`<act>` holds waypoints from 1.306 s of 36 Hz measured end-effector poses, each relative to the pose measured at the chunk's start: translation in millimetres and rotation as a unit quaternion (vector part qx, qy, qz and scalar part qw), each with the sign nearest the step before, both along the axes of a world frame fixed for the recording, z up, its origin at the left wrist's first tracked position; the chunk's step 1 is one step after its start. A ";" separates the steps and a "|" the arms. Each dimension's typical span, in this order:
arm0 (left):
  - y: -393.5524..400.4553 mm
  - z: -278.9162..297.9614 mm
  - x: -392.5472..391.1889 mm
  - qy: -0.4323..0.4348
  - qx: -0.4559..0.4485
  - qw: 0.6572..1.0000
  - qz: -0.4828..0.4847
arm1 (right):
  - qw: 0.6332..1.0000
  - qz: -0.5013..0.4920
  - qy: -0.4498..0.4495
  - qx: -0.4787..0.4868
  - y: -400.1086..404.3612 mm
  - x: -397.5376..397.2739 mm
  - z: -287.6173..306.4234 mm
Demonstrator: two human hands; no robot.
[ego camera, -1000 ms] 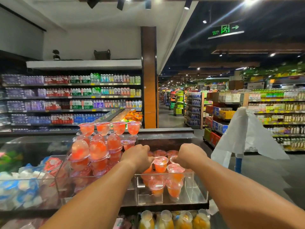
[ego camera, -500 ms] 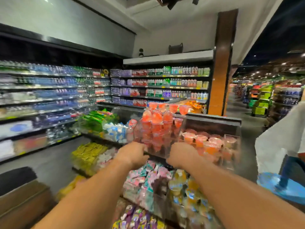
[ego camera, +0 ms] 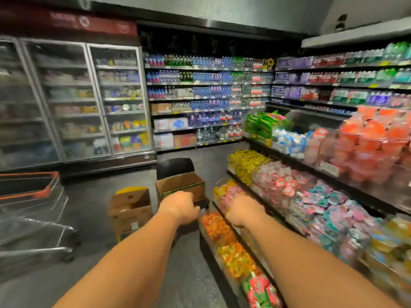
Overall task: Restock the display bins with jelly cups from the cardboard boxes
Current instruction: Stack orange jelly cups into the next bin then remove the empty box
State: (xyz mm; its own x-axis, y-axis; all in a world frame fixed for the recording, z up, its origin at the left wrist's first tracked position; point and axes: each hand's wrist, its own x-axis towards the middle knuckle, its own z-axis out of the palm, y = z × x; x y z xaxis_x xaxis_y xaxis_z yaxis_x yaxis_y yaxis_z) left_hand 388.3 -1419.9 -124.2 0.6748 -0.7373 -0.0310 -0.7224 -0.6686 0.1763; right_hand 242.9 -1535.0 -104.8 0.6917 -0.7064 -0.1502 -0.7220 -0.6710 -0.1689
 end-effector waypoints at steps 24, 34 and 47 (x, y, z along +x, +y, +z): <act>91.8 -117.8 262.4 0.086 0.046 0.980 0.174 | 0.985 0.137 -0.033 0.103 70.7 327.5 -128.7; 49.4 -122.8 423.4 0.106 0.021 0.962 0.249 | 0.974 0.194 -0.001 0.113 1.0 506.6 -141.3; 5.7 -202.8 655.7 0.180 0.052 0.936 0.297 | 0.969 0.190 0.042 0.152 -55.1 733.2 -214.1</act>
